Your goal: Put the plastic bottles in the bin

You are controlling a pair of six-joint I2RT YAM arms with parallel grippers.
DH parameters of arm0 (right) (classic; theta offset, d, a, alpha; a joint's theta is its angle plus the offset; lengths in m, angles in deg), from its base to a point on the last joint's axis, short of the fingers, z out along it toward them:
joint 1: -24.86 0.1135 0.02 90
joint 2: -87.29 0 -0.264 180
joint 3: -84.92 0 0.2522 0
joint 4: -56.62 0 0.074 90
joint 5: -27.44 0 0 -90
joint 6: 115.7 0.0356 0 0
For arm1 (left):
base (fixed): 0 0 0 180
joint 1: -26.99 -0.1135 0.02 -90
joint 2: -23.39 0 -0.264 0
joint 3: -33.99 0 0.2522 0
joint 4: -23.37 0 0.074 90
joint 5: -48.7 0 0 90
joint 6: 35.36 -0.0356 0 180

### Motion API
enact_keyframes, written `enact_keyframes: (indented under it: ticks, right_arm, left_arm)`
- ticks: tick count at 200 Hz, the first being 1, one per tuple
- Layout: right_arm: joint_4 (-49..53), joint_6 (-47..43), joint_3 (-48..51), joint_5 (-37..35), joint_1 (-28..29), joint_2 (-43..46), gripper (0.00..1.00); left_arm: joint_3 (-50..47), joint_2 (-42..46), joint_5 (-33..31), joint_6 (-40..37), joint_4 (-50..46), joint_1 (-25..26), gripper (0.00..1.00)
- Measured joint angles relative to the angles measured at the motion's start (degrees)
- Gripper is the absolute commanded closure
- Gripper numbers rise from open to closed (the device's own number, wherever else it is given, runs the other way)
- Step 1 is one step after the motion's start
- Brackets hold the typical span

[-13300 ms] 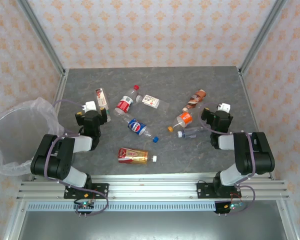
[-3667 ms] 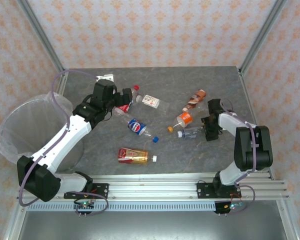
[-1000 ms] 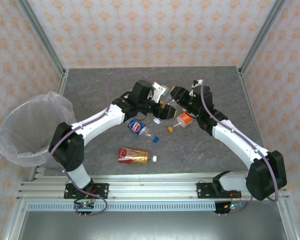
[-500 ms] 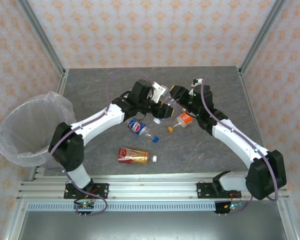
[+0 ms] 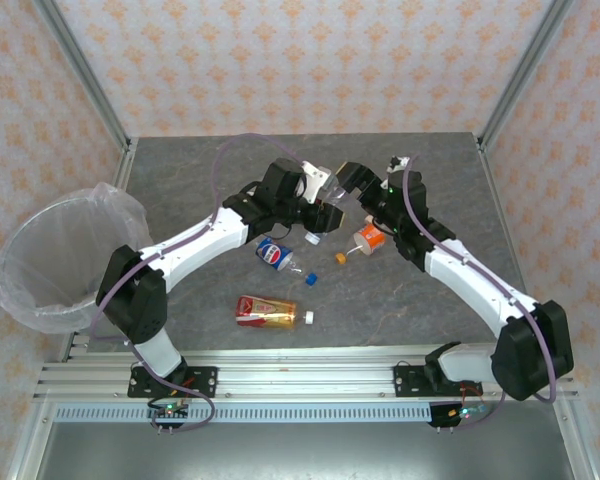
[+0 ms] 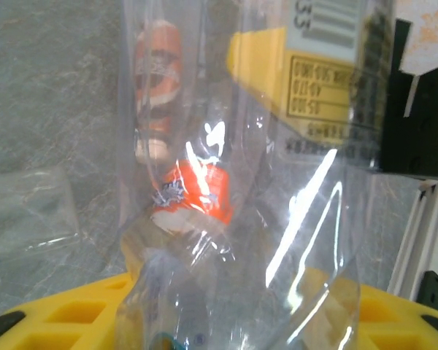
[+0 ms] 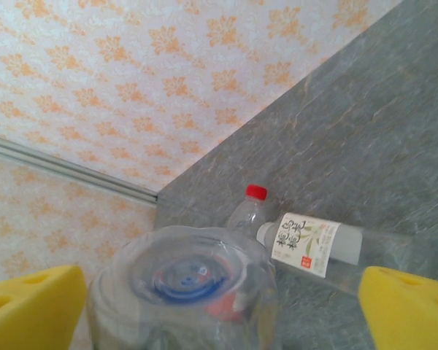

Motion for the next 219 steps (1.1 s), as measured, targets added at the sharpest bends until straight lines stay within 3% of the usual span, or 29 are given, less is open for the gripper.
enact_keyframes:
  ticks: [23,68,111,162,219]
  right_arm:
    - [0.1,-0.6,0.7,-3.7,0.2,2.7,0.01]
    - [-1.1,0.2,8.4,-17.2,-0.6,9.8,0.01]
    - [2.5,2.4,13.1,-24.0,-4.1,9.7,0.01]
    - [3.9,5.3,15.7,-26.8,-5.5,6.3,0.01]
    - [3.4,2.9,15.5,-24.0,-5.6,5.3,0.01]
  left_arm:
    - [0.0,0.0,-3.2,0.7,-0.2,0.0,0.52]
    - [0.0,0.5,-9.8,2.9,-1.9,-0.8,0.53]
    - [0.0,4.2,-18.5,3.7,-5.4,-1.5,0.53]
    - [-0.6,11.2,-32.5,4.7,-8.4,-2.3,0.52]
    - [2.1,15.2,-48.3,4.5,-16.5,-3.4,0.54]
